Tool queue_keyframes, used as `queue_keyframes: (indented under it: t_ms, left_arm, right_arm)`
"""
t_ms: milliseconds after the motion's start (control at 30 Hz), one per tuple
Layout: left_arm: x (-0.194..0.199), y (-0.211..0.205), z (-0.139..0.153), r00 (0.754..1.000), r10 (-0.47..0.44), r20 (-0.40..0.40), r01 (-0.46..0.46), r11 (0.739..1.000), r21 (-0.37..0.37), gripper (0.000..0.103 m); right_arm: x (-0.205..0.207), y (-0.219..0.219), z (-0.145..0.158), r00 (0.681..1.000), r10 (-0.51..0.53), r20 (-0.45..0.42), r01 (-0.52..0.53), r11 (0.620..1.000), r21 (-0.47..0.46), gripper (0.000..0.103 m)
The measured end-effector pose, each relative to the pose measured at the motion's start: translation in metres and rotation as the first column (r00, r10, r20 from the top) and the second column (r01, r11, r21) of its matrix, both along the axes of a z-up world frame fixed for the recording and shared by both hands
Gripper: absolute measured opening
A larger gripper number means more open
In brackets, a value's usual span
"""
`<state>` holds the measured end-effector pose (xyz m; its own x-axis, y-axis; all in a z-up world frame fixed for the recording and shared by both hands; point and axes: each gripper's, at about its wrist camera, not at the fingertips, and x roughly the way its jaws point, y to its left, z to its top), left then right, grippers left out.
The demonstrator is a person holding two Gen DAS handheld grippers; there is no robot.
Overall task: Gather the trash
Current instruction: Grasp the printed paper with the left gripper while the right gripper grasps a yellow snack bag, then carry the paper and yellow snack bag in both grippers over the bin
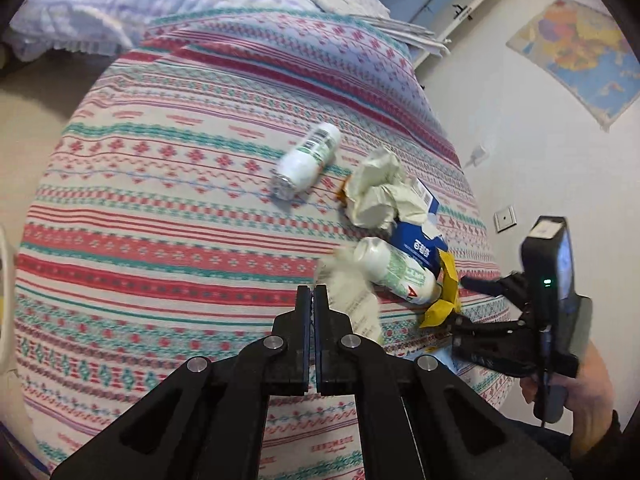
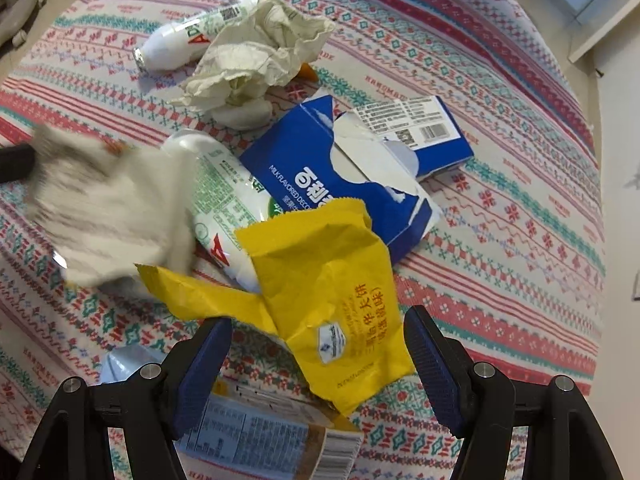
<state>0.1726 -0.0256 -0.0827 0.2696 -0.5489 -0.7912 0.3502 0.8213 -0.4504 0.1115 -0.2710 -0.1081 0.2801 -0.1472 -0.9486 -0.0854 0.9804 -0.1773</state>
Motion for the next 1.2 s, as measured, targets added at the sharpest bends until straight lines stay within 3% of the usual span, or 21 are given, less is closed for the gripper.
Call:
queue_keyframes:
  t_ms: [100,167,200,333,567,700,900,1200]
  left_arm:
    - [-0.001,0.013,0.008,1.0,0.013,0.005,-0.013,1.0,-0.016,0.0]
    - [-0.002,0.021,0.013,1.0,0.022,0.011,-0.022,0.999,-0.03,0.0]
    - [-0.001,0.022,0.015,0.999,0.028,0.015,-0.027,0.999,-0.039,0.0]
    - [0.0,0.037,0.021,0.998,0.052,0.024,-0.051,0.997,-0.063,0.0]
    - [0.005,0.068,0.036,0.992,0.116,0.039,-0.111,0.989,-0.101,0.0]
    - [0.006,0.088,0.041,0.986,0.158,0.05,-0.152,0.984,-0.096,0.0]
    - [0.007,0.123,0.045,0.976,0.213,0.051,-0.208,0.974,-0.094,0.0]
    - [0.001,0.181,0.055,0.952,0.294,0.087,-0.288,0.955,-0.072,0.0]
  right_arm:
    - [0.006,0.0,-0.012,1.0,-0.005,-0.031,0.004,0.999,-0.036,0.073]
    - [0.008,-0.001,-0.017,0.999,-0.005,-0.05,0.003,0.999,-0.051,0.05]
    - [0.009,-0.003,-0.019,0.998,-0.005,-0.065,0.002,0.999,-0.05,0.029]
    - [0.008,-0.006,-0.004,0.999,-0.018,-0.041,0.016,0.999,-0.048,0.012]
    - [0.008,-0.013,0.03,0.996,-0.078,0.042,0.082,0.993,-0.084,0.009]
    - [0.004,-0.009,0.064,0.983,-0.1,0.153,0.104,0.994,-0.017,0.009]
    - [0.002,0.029,0.1,0.956,-0.076,0.285,0.047,0.993,0.105,0.009]
    - [0.008,0.102,0.104,0.944,0.044,0.328,-0.108,0.977,0.182,0.009]
